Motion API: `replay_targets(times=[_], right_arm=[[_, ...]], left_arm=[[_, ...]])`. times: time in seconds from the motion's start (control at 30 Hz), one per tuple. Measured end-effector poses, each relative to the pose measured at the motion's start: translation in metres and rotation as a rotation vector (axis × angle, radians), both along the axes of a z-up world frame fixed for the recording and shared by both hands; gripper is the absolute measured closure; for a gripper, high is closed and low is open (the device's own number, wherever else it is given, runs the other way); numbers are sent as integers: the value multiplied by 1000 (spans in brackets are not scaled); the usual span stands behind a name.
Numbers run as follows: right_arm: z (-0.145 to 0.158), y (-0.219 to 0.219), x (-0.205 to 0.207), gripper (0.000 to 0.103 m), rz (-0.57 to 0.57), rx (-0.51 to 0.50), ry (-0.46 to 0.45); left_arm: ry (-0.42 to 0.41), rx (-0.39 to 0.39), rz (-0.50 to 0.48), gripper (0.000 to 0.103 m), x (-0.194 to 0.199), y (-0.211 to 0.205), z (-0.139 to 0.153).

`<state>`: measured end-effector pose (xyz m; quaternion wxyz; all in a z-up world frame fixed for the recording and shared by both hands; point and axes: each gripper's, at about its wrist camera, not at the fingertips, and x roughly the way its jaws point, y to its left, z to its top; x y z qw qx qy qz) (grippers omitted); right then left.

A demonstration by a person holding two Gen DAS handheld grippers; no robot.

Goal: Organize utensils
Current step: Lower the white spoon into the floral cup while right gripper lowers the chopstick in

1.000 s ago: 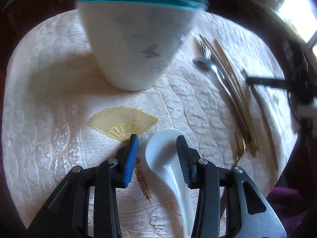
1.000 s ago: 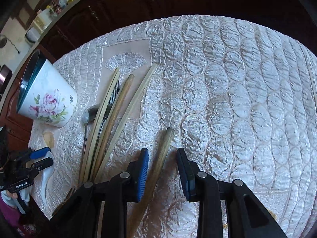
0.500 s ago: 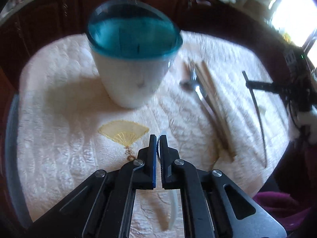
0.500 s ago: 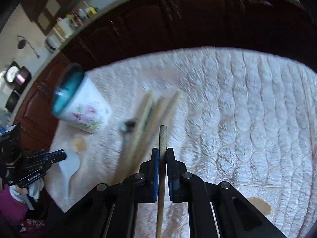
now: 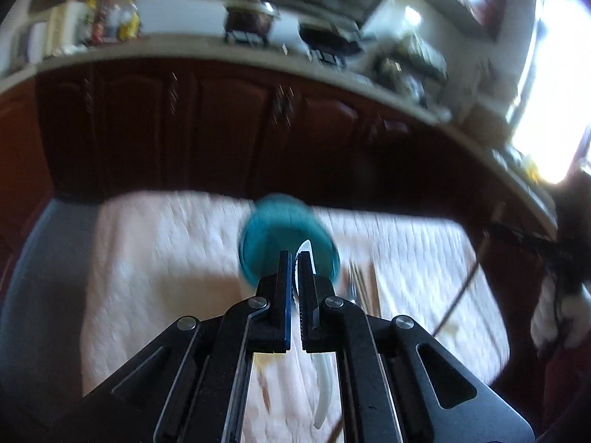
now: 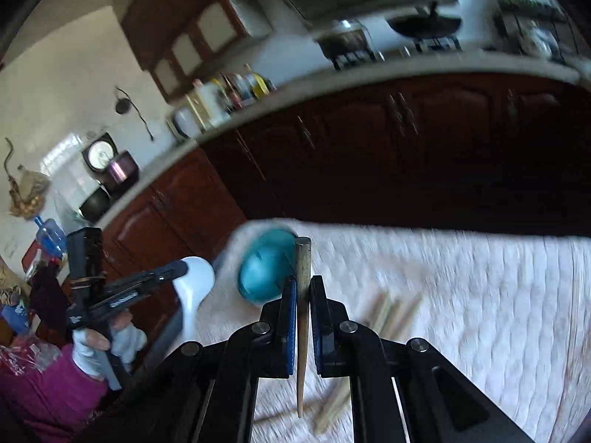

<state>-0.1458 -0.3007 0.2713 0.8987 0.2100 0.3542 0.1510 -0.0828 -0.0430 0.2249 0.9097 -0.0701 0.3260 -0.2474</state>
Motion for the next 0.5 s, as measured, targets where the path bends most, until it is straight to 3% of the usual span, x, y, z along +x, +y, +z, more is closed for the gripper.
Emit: replay_targets(times=[0.07, 0.2, 0.3, 0.5], right_arm=[[14, 6, 11, 96, -2, -5, -37], [34, 16, 45, 96, -14, -21, -98], [38, 32, 76, 96, -17, -64, -125], [26, 46, 123, 96, -40, -113, -143]], left_arm=[[-44, -11, 57, 101, 13, 1, 14], [-147, 37, 145, 101, 32, -9, 24], [-172, 35, 168, 101, 50, -17, 19], [-244, 104, 235, 101, 79, -32, -7]])
